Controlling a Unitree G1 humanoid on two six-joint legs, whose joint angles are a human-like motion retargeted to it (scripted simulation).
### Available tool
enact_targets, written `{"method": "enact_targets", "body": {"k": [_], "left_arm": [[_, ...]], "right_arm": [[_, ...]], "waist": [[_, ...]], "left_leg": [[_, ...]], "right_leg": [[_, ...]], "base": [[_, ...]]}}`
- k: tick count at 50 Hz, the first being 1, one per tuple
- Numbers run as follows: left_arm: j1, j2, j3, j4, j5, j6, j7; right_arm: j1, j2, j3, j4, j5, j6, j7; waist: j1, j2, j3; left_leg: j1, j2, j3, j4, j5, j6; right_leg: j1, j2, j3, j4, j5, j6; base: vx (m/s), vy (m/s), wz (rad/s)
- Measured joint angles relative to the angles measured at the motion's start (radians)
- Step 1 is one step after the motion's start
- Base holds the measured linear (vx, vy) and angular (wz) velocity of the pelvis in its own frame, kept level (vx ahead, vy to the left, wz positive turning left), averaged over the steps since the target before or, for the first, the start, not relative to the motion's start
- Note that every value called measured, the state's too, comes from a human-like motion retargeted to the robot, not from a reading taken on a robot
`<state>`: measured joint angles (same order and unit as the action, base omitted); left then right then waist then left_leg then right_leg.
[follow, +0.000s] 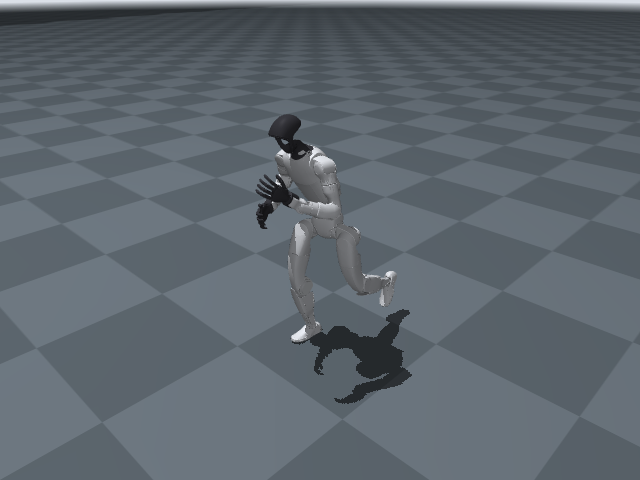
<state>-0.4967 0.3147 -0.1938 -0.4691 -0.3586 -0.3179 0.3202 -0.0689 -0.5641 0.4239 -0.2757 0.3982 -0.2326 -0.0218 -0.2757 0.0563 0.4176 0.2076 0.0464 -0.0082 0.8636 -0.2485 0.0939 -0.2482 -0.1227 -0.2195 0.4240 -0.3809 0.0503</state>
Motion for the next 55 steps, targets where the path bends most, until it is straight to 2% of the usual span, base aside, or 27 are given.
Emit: {"method": "enact_targets", "body": {"k": [2,4,6,8,10,12,13,16,18,19,20,22,23,25,28,32,35,37,39,42,43,45,47,48,50,52,55], "left_arm": [[0.239,0.019,0.011,0.035,-0.056,0.006,-0.027],[0.478,0.058,0.027,0.024,-0.19,0.009,-0.069],[0.691,0.136,0.061,-0.01,-0.294,0.021,-0.108],[0.874,0.226,0.127,-0.03,-0.347,0.043,-0.165],[1.019,0.269,0.201,-0.02,-0.377,0.065,-0.238],[1.106,0.255,0.263,0.003,-0.38,0.071,-0.299],[1.126,0.235,0.281,0.012,-0.372,0.068,-0.318],[1.089,0.158,0.268,0.027,-0.341,0.089,-0.373],[0.978,0.109,0.208,0.052,-0.286,0.123,-0.411],[0.866,0.085,0.156,0.084,-0.263,0.126,-0.374],[0.73,0.061,0.094,0.125,-0.244,0.122,-0.31],[0.476,0.023,-0.001,0.157,-0.196,0.102,-0.222],[0.337,0.01,-0.043,0.163,-0.175,0.09,-0.179],[0.086,0.001,-0.082,0.146,-0.151,0.066,-0.131],[-0.114,0.032,-0.047,0.087,-0.098,0.042,-0.088],[-0.158,0.035,0.021,0.028,-0.039,-0.008,-0.013],[-0.127,0.041,0.04,-0.014,-0.063,-0.007,0.011],[-0.046,0.041,0.05,-0.038,-0.054,0.019,-0.035],[0.079,0.028,0.055,-0.037,-0.033,0.039,-0.121],[0.304,0.0,0.059,0.03,-0.028,0.073,-0.196],[0.372,-0.009,0.051,0.068,-0.014,0.084,-0.21],[0.524,0.005,0.058,0.095,-0.071,0.103,-0.21],[0.66,0.067,0.054,0.053,-0.176,0.106,-0.224],[0.698,0.107,0.037,0.034,-0.215,0.098,-0.254],[0.789,0.219,0.035,-0.018,-0.325,0.08,-0.287],[0.87,0.285,0.073,-0.054,-0.411,0.07,-0.311],[0.962,0.29,0.183,-0.087,-0.466,0.07,-0.376]], "right_arm": [[-0.16,0.085,-0.008,-0.017,0.021,-0.008,-0.05],[-0.261,0.189,-0.075,-0.087,0.092,-0.019,-0.079],[-0.29,0.274,-0.153,-0.18,0.18,-0.04,-0.102],[-0.272,0.313,-0.211,-0.267,0.248,-0.057,-0.103],[-0.236,0.31,-0.23,-0.331,0.291,-0.061,-0.077],[-0.188,0.287,-0.222,-0.368,0.269,-0.043,-0.017],[-0.157,0.273,-0.207,-0.383,0.267,-0.038,0.013],[-0.018,0.22,-0.16,-0.395,0.268,-0.022,0.094],[0.082,0.19,-0.126,-0.354,0.279,0.009,0.139],[0.102,0.19,-0.102,-0.299,0.275,0.021,0.137],[0.109,0.197,-0.074,-0.231,0.268,0.027,0.123],[0.193,0.19,-0.069,-0.143,0.214,0.04,0.098],[0.249,0.187,-0.081,-0.13,0.246,0.045,0.1],[0.371,0.182,-0.114,-0.162,0.384,0.025,0.127],[0.493,0.062,-0.19,-0.248,0.483,0.035,0.211],[0.535,-0.108,-0.268,-0.254,0.403,0.053,0.253],[0.512,-0.102,-0.284,-0.198,0.28,0.087,0.234],[0.478,-0.074,-0.274,-0.163,0.183,0.096,0.222],[0.4,-0.053,-0.219,-0.106,0.114,0.105,0.215],[0.177,-0.023,-0.083,0.019,0.101,0.101,0.15],[0.092,0.013,-0.044,0.055,0.099,0.103,0.122],[-0.03,0.079,-0.018,0.069,0.118,0.098,0.08],[-0.052,0.144,-0.019,0.0,0.195,0.097,0.088],[-0.061,0.178,-0.005,-0.032,0.25,0.102,0.111],[-0.037,0.222,0.021,-0.107,0.363,0.112,0.168],[-0.023,0.225,0.066,-0.155,0.416,0.138,0.233],[-0.031,0.193,0.106,-0.181,0.375,0.166,0.316]], "waist": [[0.086,0.025,-0.063],[0.203,-0.003,-0.168],[0.345,-0.085,-0.262],[0.488,-0.187,-0.316],[0.595,-0.257,-0.328],[0.659,-0.239,-0.284],[0.672,-0.196,-0.249],[0.639,-0.041,-0.16],[0.586,0.047,-0.132],[0.568,0.005,-0.151],[0.555,-0.077,-0.184],[0.476,-0.136,-0.183],[0.436,-0.151,-0.184],[0.35,-0.145,-0.201],[0.166,-0.071,-0.266],[-0.101,0.046,-0.323],[-0.159,-0.025,-0.296],[-0.11,-0.079,-0.261],[-0.046,-0.119,-0.23],[0.028,-0.069,-0.227],[0.059,-0.064,-0.228],[0.139,-0.059,-0.254],[0.271,-0.108,-0.289],[0.345,-0.16,-0.325],[0.492,-0.271,-0.377],[0.604,-0.318,-0.376],[0.675,-0.249,-0.317]], "left_leg": [[-0.23,0.044,0.041,0.309,-0.103,0.05],[-0.458,0.023,0.073,0.446,-0.163,0.108],[-0.624,-0.036,0.132,0.397,-0.178,0.15],[-0.706,-0.09,0.219,0.19,-0.155,0.154],[-0.699,-0.122,0.305,-0.145,-0.096,0.109],[-0.58,-0.118,0.357,-0.53,-0.04,-0.002],[-0.513,-0.098,0.367,-0.672,-0.042,-0.075],[-0.383,-0.002,0.359,-0.797,-0.085,-0.254],[-0.332,0.079,0.317,-0.731,-0.062,-0.285],[-0.374,0.05,0.302,-0.663,-0.083,-0.198],[-0.449,-0.014,0.293,-0.582,-0.124,-0.067],[-0.487,-0.076,0.255,-0.4,-0.273,0.059],[-0.493,-0.094,0.238,-0.334,-0.327,0.084],[-0.461,-0.099,0.207,-0.294,-0.373,0.064],[-0.317,-0.061,0.145,-0.421,-0.303,-0.016],[-0.121,-0.013,0.057,-0.627,-0.031,-0.13],[0.105,-0.055,0.037,-0.735,0.157,-0.108],[0.189,-0.09,0.037,-0.663,0.207,-0.059],[0.142,-0.127,0.06,-0.385,0.148,-0.013],[-0.169,-0.048,0.12,0.198,-0.031,0.016],[-0.268,-0.037,0.117,0.315,-0.082,0.066],[-0.469,0.003,0.134,0.466,-0.14,0.068],[-0.588,-0.005,0.166,0.418,-0.174,0.068],[-0.655,-0.044,0.177,0.333,-0.19,0.131],[-0.708,-0.093,0.229,0.053,-0.169,0.144],[-0.634,-0.105,0.281,-0.35,-0.103,0.081],[-0.463,-0.053,0.408,-0.811,-0.054,-0.093]], "right_leg": [[-0.031,0.034,0.016,0.108,-0.114,-0.044],[-0.035,0.037,0.043,0.1,-0.142,-0.034],[0.007,0.013,0.093,0.018,-0.087,0.001],[0.08,-0.029,0.151,-0.093,0.042,0.051],[0.183,-0.062,0.198,-0.213,0.224,0.111],[0.363,-0.033,0.249,-0.335,0.401,0.141],[0.471,0.002,0.276,-0.379,0.463,0.133],[0.683,0.107,0.261,-0.28,0.467,0.038],[0.674,0.152,0.15,0.003,0.367,-0.026],[0.529,0.081,0.103,0.28,0.279,-0.024],[0.323,-0.033,0.066,0.613,0.175,-0.005],[0.153,-0.109,0.093,0.878,0.086,-0.013],[0.073,-0.108,0.121,0.955,0.055,-0.003],[-0.064,-0.07,0.154,0.992,0.019,0.018],[-0.154,-0.029,0.091,0.731,0.004,0.021],[-0.009,0.02,-0.071,-0.146,0.164,0.006],[0.057,0.012,-0.025,-0.406,0.157,0.124],[0.093,0.015,0.056,-0.375,0.153,0.124],[0.151,0.004,0.119,-0.31,0.155,0.072],[0.108,0.063,0.169,-0.097,-0.013,-0.044],[0.085,0.073,0.18,-0.029,-0.063,-0.046],[0.07,0.097,0.197,0.036,-0.137,-0.073],[0.141,0.085,0.227,-0.033,-0.127,-0.07],[0.148,0.057,0.24,-0.078,-0.087,-0.031],[0.192,0.004,0.276,-0.168,0.026,0.043],[0.295,-0.007,0.322,-0.258,0.177,0.114],[0.551,0.062,0.401,-0.386,0.382,0.134]], "base": [[1.31,-0.35,-0.75],[1.36,-0.3,-0.78],[1.44,-0.24,-1.01],[1.51,-0.13,-1.21],[1.55,0.02,-1.15],[1.59,0.12,-1.0],[1.59,0.16,-0.57],[1.55,0.15,0.15],[1.42,0.12,0.67],[1.29,0.11,0.47],[1.22,0.1,0.54],[1.21,0.08,1.02],[1.23,0.03,1.19],[1.27,-0.01,1.09],[1.34,-0.07,1.0],[1.39,-0.24,1.05],[1.5,-0.44,0.05],[1.41,-0.39,-1.17],[1.29,-0.27,-1.49],[1.16,-0.14,-0.98],[1.15,-0.13,-0.68],[1.22,-0.13,-0.71],[1.3,-0.12,-0.86],[1.3,-0.09,-0.83],[1.38,-0.01,-0.9],[1.48,0.11,-0.97],[1.49,0.2,-0.25]]}}
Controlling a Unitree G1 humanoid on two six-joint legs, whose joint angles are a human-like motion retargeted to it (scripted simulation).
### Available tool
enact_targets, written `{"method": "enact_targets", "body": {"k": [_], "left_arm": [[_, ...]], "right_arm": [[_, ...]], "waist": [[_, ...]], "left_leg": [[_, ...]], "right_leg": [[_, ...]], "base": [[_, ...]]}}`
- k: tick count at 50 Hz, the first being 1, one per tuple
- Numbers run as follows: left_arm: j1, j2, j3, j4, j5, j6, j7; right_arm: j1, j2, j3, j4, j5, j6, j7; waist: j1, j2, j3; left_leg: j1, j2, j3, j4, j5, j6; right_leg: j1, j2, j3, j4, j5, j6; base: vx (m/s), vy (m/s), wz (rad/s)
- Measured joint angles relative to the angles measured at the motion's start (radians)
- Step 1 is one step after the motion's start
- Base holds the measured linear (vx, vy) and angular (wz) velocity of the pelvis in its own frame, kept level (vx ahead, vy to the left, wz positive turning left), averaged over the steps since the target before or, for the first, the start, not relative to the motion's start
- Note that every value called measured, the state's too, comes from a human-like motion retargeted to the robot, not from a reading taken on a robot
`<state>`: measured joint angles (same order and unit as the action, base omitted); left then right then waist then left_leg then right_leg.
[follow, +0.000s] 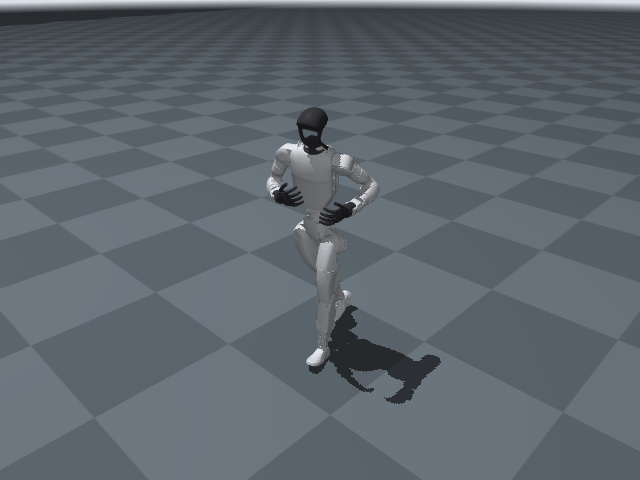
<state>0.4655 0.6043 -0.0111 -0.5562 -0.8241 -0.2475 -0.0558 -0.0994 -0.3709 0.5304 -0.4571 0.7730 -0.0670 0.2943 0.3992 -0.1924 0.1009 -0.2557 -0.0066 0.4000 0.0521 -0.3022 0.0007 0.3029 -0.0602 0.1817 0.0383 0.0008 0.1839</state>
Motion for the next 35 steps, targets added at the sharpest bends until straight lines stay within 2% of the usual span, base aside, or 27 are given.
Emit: {"method": "enact_targets", "body": {"k": [2,3,5,7,8,10,12,14,16,18,20,22,23,25,28,30,32,35], "left_arm": [[0.003,-0.047,0.057,-0.016,0.026,0.003,-0.029],[-0.017,-0.079,0.078,-0.022,0.037,0.008,-0.035],[-0.11,-0.133,0.072,-0.001,0.079,0.019,-0.043],[-0.304,-0.18,-0.01,0.111,0.179,0.023,-0.019],[-0.422,-0.199,-0.066,0.184,0.234,0.034,0.017],[-0.675,-0.228,-0.178,0.306,0.357,0.049,0.11],[-0.877,-0.262,-0.262,0.319,0.394,0.051,0.15],[-1.027,-0.302,-0.329,0.277,0.375,0.04,0.142],[-1.134,-0.327,-0.385,0.223,0.375,0.022,0.149],[-1.227,-0.327,-0.43,0.179,0.385,0.006,0.17],[-1.292,-0.297,-0.453,0.14,0.383,-0.006,0.172],[-1.282,-0.252,-0.452,0.084,0.359,0.006,0.146],[-1.253,-0.227,-0.439,0.049,0.342,0.013,0.127],[-1.17,-0.168,-0.391,-0.022,0.296,0.024,0.084],[-1.026,-0.068,-0.305,-0.066,0.171,0.038,0.037],[-0.889,-0.007,-0.238,-0.069,0.071,0.034,0.021],[-0.725,0.024,-0.17,-0.055,0.051,0.031,0.026],[-0.427,0.041,-0.018,-0.062,0.058,0.015,0.041]], "right_arm": [[-0.003,-0.03,0.008,-0.003,-0.101,-0.008,0.027],[-0.005,-0.045,0.012,-0.001,-0.151,-0.022,0.025],[0.006,-0.05,0.006,0.037,-0.217,-0.059,-0.008],[0.019,-0.011,-0.004,0.158,-0.254,-0.088,-0.094],[0.035,0.013,-0.015,0.229,-0.266,-0.095,-0.161],[0.089,0.046,-0.054,0.326,-0.25,-0.114,-0.274],[0.198,0.044,-0.094,0.308,-0.122,-0.138,-0.265],[0.315,0.009,-0.125,0.255,-0.015,-0.148,-0.21],[0.413,-0.044,-0.145,0.22,-0.009,-0.147,-0.178],[0.47,-0.093,-0.167,0.213,-0.066,-0.13,-0.151],[0.482,-0.129,-0.19,0.225,-0.145,-0.106,-0.123],[0.491,-0.148,-0.206,0.232,-0.201,-0.08,-0.103],[0.495,-0.156,-0.209,0.231,-0.212,-0.068,-0.092],[0.473,-0.182,-0.202,0.229,-0.204,-0.058,-0.081],[0.318,-0.234,-0.166,0.27,-0.193,-0.083,-0.137],[0.144,-0.263,-0.141,0.307,-0.241,-0.103,-0.186],[-0.016,-0.259,-0.143,0.293,-0.298,-0.118,-0.214],[-0.171,-0.207,-0.126,0.21,-0.291,-0.142,-0.26]], "waist": [[-0.036,0.07,0.05],[-0.065,0.112,0.091],[-0.107,0.174,0.172],[-0.119,0.153,0.228],[-0.112,0.119,0.238],[-0.097,0.045,0.214],[-0.114,0.03,0.174],[-0.158,0.053,0.131],[-0.213,0.085,0.093],[-0.26,0.085,0.072],[-0.285,0.045,0.069],[-0.276,0.004,0.072],[-0.262,-0.011,0.074],[-0.231,-0.019,0.07],[-0.167,0.011,0.061],[-0.115,0.009,0.077],[-0.087,-0.017,0.085],[-0.003,-0.084,0.095]], "left_leg": [[0.051,0.022,0.065,-0.057,0.021,-0.082],[0.086,0.033,0.06,-0.042,0.044,-0.096],[0.152,0.061,-0.023,0.066,0.028,-0.048],[0.138,0.044,-0.115,0.296,-0.121,0.08],[0.101,0.019,-0.135,0.42,-0.195,0.128],[0.0,-0.032,-0.153,0.581,-0.274,0.168],[-0.024,-0.056,-0.2,0.594,-0.284,0.169],[0.013,-0.056,-0.272,0.529,-0.253,0.156],[0.087,-0.039,-0.349,0.428,-0.186,0.124],[0.167,-0.04,-0.421,0.331,-0.099,0.093],[0.251,-0.063,-0.488,0.257,-0.01,0.078],[0.322,-0.08,-0.552,0.245,0.069,0.088],[0.332,-0.093,-0.58,0.295,0.093,0.106],[0.255,-0.115,-0.603,0.544,0.095,0.126],[0.053,-0.055,-0.566,0.963,0.001,0.149],[-0.059,0.01,-0.493,1.122,-0.069,0.16],[-0.169,0.007,-0.461,1.134,-0.113,0.245],[-0.205,-0.058,-0.402,0.87,-0.098,0.261]], "right_leg": [[0.143,0.058,0.032,-0.004,0.061,-0.035],[0.203,0.09,0.029,0.036,0.06,-0.055],[0.241,0.142,-0.057,0.245,-0.005,-0.073],[0.116,0.078,-0.205,0.617,-0.157,-0.094],[0.015,0.014,-0.253,0.807,-0.248,-0.114],[-0.241,-0.099,-0.289,1.094,-0.408,-0.162],[-0.436,-0.13,-0.303,1.151,-0.487,-0.194],[-0.55,-0.12,-0.337,1.028,-0.5,-0.197],[-0.574,-0.108,-0.404,0.751,-0.447,-0.172],[-0.538,-0.125,-0.509,0.385,-0.352,-0.119],[-0.502,-0.164,-0.625,0.103,-0.276,-0.032],[-0.487,-0.203,-0.682,0.019,-0.236,0.022],[-0.476,-0.222,-0.679,0.019,-0.208,0.024],[-0.461,-0.239,-0.654,0.067,-0.174,-0.013],[-0.491,-0.215,-0.65,0.313,-0.361,-0.092],[-0.515,-0.206,-0.64,0.475,-0.485,-0.123],[-0.498,-0.178,-0.65,0.464,-0.502,-0.134],[-0.426,-0.123,-0.578,0.332,-0.424,-0.121]], "base": [[1.4,0.17,1.1],[1.32,0.12,1.56],[1.25,0.06,1.71],[1.14,-0.01,1.45],[1.07,-0.07,1.14],[1.03,-0.1,1.12],[1.01,-0.15,1.55],[1.01,-0.23,1.86],[1.04,-0.35,1.81],[1.07,-0.48,1.61],[1.09,-0.59,1.29],[1.08,-0.64,0.86],[1.03,-0.64,0.62],[0.94,-0.62,0.52],[0.82,-0.61,0.36],[0.76,-0.61,0.02],[0.7,-0.62,0.01],[0.78,-0.54,-0.99]]}}
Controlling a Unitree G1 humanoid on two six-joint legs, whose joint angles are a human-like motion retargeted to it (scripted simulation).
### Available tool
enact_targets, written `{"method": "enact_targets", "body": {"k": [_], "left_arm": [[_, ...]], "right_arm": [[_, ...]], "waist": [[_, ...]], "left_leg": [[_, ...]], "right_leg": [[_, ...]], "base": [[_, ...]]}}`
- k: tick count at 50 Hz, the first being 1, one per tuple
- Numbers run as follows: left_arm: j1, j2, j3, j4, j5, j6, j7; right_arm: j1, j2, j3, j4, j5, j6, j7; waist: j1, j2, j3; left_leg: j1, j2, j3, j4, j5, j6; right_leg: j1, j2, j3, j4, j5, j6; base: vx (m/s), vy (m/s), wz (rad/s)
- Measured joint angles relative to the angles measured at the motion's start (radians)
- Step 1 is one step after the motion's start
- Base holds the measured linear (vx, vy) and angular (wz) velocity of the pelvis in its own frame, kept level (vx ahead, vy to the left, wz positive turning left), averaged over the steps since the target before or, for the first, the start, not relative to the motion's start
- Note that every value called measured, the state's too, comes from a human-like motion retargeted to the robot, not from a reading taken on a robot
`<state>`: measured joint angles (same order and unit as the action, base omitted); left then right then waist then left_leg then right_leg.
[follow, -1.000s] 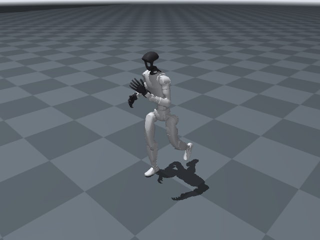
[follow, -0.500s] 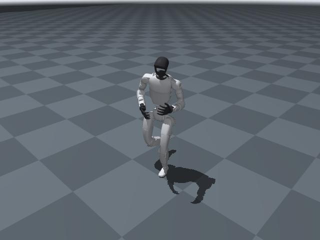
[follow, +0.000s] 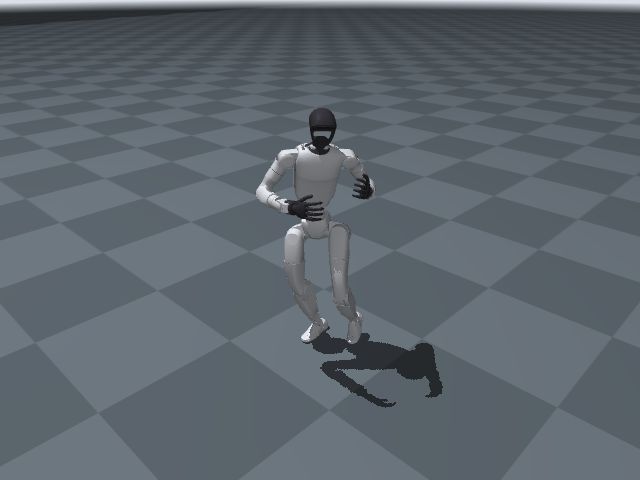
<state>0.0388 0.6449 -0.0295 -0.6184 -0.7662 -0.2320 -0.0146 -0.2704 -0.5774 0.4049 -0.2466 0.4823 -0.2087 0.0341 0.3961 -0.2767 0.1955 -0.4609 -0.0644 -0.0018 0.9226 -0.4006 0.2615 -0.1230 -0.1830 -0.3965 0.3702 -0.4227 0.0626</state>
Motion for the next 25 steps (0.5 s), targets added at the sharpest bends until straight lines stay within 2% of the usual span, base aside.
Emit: {"method": "enact_targets", "body": {"k": [2,5,8,10,12,13,15,17,18,20,22,25], "left_arm": [[0.186,-0.002,0.104,-0.011,0.001,-0.002,-0.007],[0.407,-0.048,0.25,0.001,-0.032,0.019,-0.037],[0.575,-0.159,0.356,0.025,-0.045,0.022,-0.064],[0.612,-0.224,0.382,0.048,-0.055,0.034,-0.071],[0.534,-0.283,0.325,0.078,-0.195,0.054,-0.004],[0.469,-0.311,0.268,0.095,-0.298,0.052,0.037],[0.34,-0.307,0.201,0.187,-0.149,0.052,0.04],[0.187,-0.267,0.124,0.295,0.087,0.018,0.072],[0.125,-0.252,0.091,0.309,0.09,0.015,0.12],[-0.004,-0.213,0.042,0.308,0.136,-0.003,0.194],[-0.08,-0.165,-0.016,0.23,0.074,-0.028,0.14],[-0.098,-0.075,-0.086,0.16,0.036,-0.048,0.127]], "right_arm": [[-0.025,0.033,0.011,-0.084,0.017,-0.016,-0.01],[-0.044,0.036,0.031,-0.203,0.023,-0.015,0.03],[-0.094,0.033,0.089,-0.269,0.022,-0.011,0.069],[-0.17,0.04,0.133,-0.274,-0.008,-0.004,0.075],[-0.273,0.085,0.183,-0.229,-0.058,0.017,0.046],[-0.314,0.123,0.207,-0.19,-0.084,0.03,0.023],[-0.348,0.217,0.243,-0.072,-0.177,0.021,-0.007],[-0.317,0.311,0.242,0.062,-0.371,0.031,-0.06],[-0.274,0.342,0.239,0.098,-0.417,0.043,-0.076],[-0.177,0.346,0.219,0.093,-0.431,0.034,-0.047],[-0.05,0.274,0.203,0.015,-0.273,0.013,0.012],[0.139,0.082,0.125,-0.059,-0.201,0.006,0.017]], "waist": [[0.114,-0.046,0.013],[0.271,-0.021,0.012],[0.305,0.049,-0.002],[0.284,0.11,0.002],[0.255,0.158,0.036],[0.249,0.151,0.054],[0.228,0.145,0.111],[0.22,0.141,0.147],[0.198,0.139,0.148],[0.091,0.156,0.156],[-0.065,0.186,0.16],[-0.298,0.236,0.149]], "left_leg": [[0.079,-0.046,0.02,-0.35,0.053,-0.031],[0.196,-0.027,0.051,-0.812,0.125,-0.15],[0.215,-0.009,0.082,-0.965,0.111,-0.284],[0.219,-0.002,0.041,-0.97,0.164,-0.317],[0.212,-0.005,0.003,-0.879,0.25,-0.249],[0.169,-0.023,0.015,-0.777,0.238,-0.185],[0.061,-0.037,0.1,-0.463,0.107,-0.124],[-0.01,0.032,0.214,-0.209,-0.025,-0.16],[-0.035,0.076,0.262,-0.108,-0.069,-0.178],[0.004,0.11,0.301,-0.109,-0.105,-0.157],[0.051,0.144,0.326,-0.131,-0.099,-0.156],[0.155,0.188,0.373,-0.262,-0.051,-0.18]], "right_leg": [[0.059,0.034,0.101,-0.066,0.101,0.038],[0.189,0.147,0.277,-0.17,0.229,0.047],[0.34,0.228,0.446,-0.222,0.275,0.032],[0.421,0.267,0.511,-0.195,0.235,0.018],[0.432,0.243,0.427,-0.043,0.112,-0.01],[0.385,0.178,0.336,0.093,0.03,-0.024],[0.34,0.023,0.181,0.3,-0.105,-0.084],[0.254,-0.069,0.16,0.5,-0.183,-0.11],[0.197,-0.097,0.172,0.594,-0.207,-0.104],[0.138,-0.115,0.159,0.656,-0.256,-0.123],[0.106,-0.108,0.121,0.632,-0.262,-0.113],[0.057,-0.045,0.111,0.447,-0.205,-0.077]], "base": [[0.89,-0.43,-2.17],[0.95,-0.32,-2.45],[0.94,-0.21,-1.63],[0.84,-0.13,-0.88],[0.72,-0.1,-0.63],[0.65,-0.1,-0.69],[0.59,-0.11,-0.98],[0.56,-0.12,-1.78],[0.49,-0.08,-1.87],[0.34,0.0,-1.44],[0.27,0.04,-1.05],[0.25,0.04,-1.37]]}}
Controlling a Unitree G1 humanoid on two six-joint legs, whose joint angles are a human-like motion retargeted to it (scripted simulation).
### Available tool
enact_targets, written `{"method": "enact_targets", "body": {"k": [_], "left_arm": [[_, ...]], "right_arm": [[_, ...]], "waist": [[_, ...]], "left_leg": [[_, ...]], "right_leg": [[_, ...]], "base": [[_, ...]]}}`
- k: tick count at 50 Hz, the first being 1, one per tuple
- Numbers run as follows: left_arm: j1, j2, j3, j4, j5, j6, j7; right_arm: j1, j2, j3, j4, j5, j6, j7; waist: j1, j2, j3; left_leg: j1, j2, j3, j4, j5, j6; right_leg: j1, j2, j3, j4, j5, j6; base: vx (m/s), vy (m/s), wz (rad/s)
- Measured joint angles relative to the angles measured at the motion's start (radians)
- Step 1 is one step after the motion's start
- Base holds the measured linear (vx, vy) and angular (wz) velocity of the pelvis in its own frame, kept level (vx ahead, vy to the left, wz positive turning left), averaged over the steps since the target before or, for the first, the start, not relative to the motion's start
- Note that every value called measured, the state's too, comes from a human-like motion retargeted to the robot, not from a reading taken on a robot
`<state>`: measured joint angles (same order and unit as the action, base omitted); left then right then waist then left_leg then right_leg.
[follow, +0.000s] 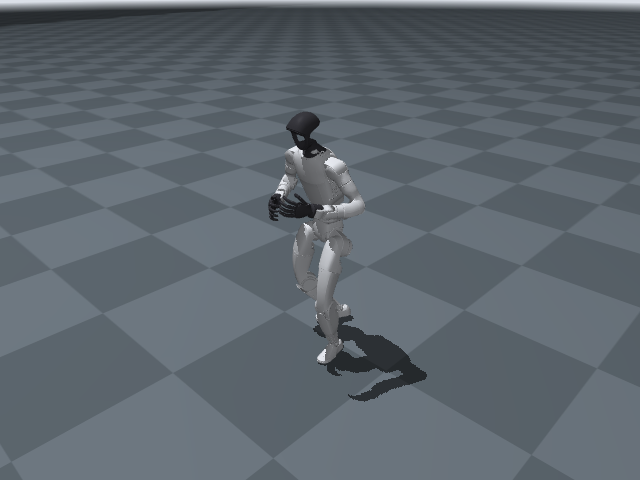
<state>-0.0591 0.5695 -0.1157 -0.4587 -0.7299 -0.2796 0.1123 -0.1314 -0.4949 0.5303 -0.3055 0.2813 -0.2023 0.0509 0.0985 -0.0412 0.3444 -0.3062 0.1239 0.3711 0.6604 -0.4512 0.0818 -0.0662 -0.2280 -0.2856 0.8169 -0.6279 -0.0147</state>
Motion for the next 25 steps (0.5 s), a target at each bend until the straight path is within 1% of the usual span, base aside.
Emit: {"method": "enact_targets", "body": {"k": [2,5,7,8,10,12,13,15,16,17,18,19,20,22,25], "left_arm": [[0.023,0.021,-0.021,0.0,0.014,0.035,-0.049],[0.084,-0.02,-0.024,0.015,0.057,0.085,-0.118],[0.129,-0.071,-0.021,0.018,0.092,0.092,-0.146],[0.138,-0.098,-0.023,0.021,0.117,0.099,-0.163],[0.146,-0.139,-0.023,0.029,0.151,0.084,-0.125],[0.122,-0.148,-0.029,0.035,0.106,0.125,-0.193],[0.108,-0.149,-0.023,0.04,0.082,0.128,-0.194],[0.088,-0.163,-0.006,0.067,0.043,0.124,-0.182],[0.093,-0.186,0.011,0.1,0.031,0.122,-0.156],[0.101,-0.21,0.031,0.137,0.019,0.119,-0.121],[0.115,-0.236,0.057,0.182,0.011,0.114,-0.068],[0.135,-0.258,0.084,0.217,-0.005,0.101,-0.016],[0.158,-0.277,0.111,0.246,-0.026,0.085,0.037],[0.24,-0.299,0.156,0.221,-0.136,0.056,0.052],[0.392,-0.268,0.214,0.126,-0.255,0.048,0.011]], "right_arm": [[0.131,-0.093,-0.091,0.0,0.039,0.021,0.014],[0.279,-0.164,-0.193,0.008,0.079,0.045,0.04],[0.348,-0.193,-0.224,-0.004,0.097,0.054,0.078],[0.37,-0.19,-0.225,-0.005,0.103,0.058,0.091],[0.415,-0.176,-0.228,-0.003,0.099,0.05,0.086],[0.445,-0.136,-0.231,0.007,0.119,0.056,0.105],[0.451,-0.119,-0.232,0.013,0.123,0.054,0.099],[0.432,-0.088,-0.214,0.046,0.128,0.048,0.075],[0.391,-0.074,-0.184,0.087,0.128,0.045,0.045],[0.34,-0.062,-0.155,0.132,0.117,0.043,0.012],[0.268,-0.05,-0.124,0.186,0.085,0.04,-0.027],[0.189,-0.037,-0.106,0.223,0.042,0.039,-0.057],[0.107,-0.022,-0.094,0.25,-0.005,0.038,-0.084],[0.004,0.052,-0.092,0.186,0.074,0.027,-0.116],[-0.091,0.143,-0.115,-0.014,0.154,0.021,-0.088]], "waist": [[-0.114,0.003,-0.033],[-0.229,-0.031,-0.087],[-0.262,-0.066,-0.12],[-0.262,-0.084,-0.13],[-0.245,-0.128,-0.147],[-0.208,-0.168,-0.159],[-0.184,-0.18,-0.164],[-0.135,-0.184,-0.163],[-0.117,-0.173,-0.15],[-0.102,-0.16,-0.132],[-0.094,-0.142,-0.103],[-0.089,-0.129,-0.074],[-0.086,-0.119,-0.045],[-0.083,-0.125,-0.016],[-0.019,-0.159,-0.035]], "left_leg": [[0.082,-0.013,0.057,-0.151,0.064,0.006],[0.209,-0.06,0.167,-0.32,0.169,0.006],[0.274,-0.073,0.239,-0.311,0.219,-0.022],[0.311,-0.091,0.253,-0.327,0.247,-0.018],[0.354,-0.12,0.238,-0.269,0.281,-0.004],[0.302,-0.137,0.145,-0.066,0.288,0.013],[0.257,-0.144,0.087,0.055,0.297,-0.003],[0.167,-0.159,-0.018,0.279,0.34,-0.069],[0.143,-0.139,-0.036,0.37,0.364,-0.087],[0.126,-0.107,-0.046,0.457,0.375,-0.091],[0.122,-0.052,-0.041,0.538,0.363,-0.067],[0.115,-0.004,-0.044,0.607,0.328,-0.037],[0.107,0.039,-0.052,0.671,0.281,-0.005],[0.074,0.003,-0.135,0.7,0.193,0.023],[0.006,-0.099,-0.218,0.638,0.121,0.031]], "right_leg": [[-0.056,0.049,0.075,-0.194,0.067,0.052],[-0.111,0.093,0.198,-0.484,0.236,0.119],[-0.13,0.08,0.104,-0.582,0.32,0.123],[-0.122,0.081,0.01,-0.638,0.355,0.12],[-0.097,0.08,-0.198,-0.664,0.394,0.119],[-0.058,0.1,-0.291,-0.681,0.375,0.121],[-0.045,0.118,-0.277,-0.686,0.331,0.105],[-0.03,0.164,-0.139,-0.688,0.221,0.044],[-0.026,0.191,-0.033,-0.665,0.178,-0.004],[-0.022,0.219,0.067,-0.635,0.143,-0.049],[-0.017,0.25,0.157,-0.591,0.121,-0.086],[-0.018,0.276,0.232,-0.533,0.105,-0.094],[-0.023,0.3,0.299,-0.467,0.093,-0.088],[0.043,0.325,0.452,-0.512,0.12,-0.084],[0.095,0.315,0.671,-0.571,0.205,-0.017]], "base": [[0.27,0.0,-2.17],[0.34,-0.04,-3.04],[0.39,-0.08,-4.06],[0.36,-0.1,-4.65],[0.35,-0.09,-4.91],[0.33,-0.06,-4.92],[0.3,-0.02,-5.03],[0.26,0.03,-5.19],[0.22,0.05,-5.31],[0.19,0.05,-5.34],[0.19,0.04,-5.25],[0.2,0.02,-5.13],[0.23,0.0,-4.78],[0.29,-0.03,-4.4],[0.38,-0.04,-4.0]]}}
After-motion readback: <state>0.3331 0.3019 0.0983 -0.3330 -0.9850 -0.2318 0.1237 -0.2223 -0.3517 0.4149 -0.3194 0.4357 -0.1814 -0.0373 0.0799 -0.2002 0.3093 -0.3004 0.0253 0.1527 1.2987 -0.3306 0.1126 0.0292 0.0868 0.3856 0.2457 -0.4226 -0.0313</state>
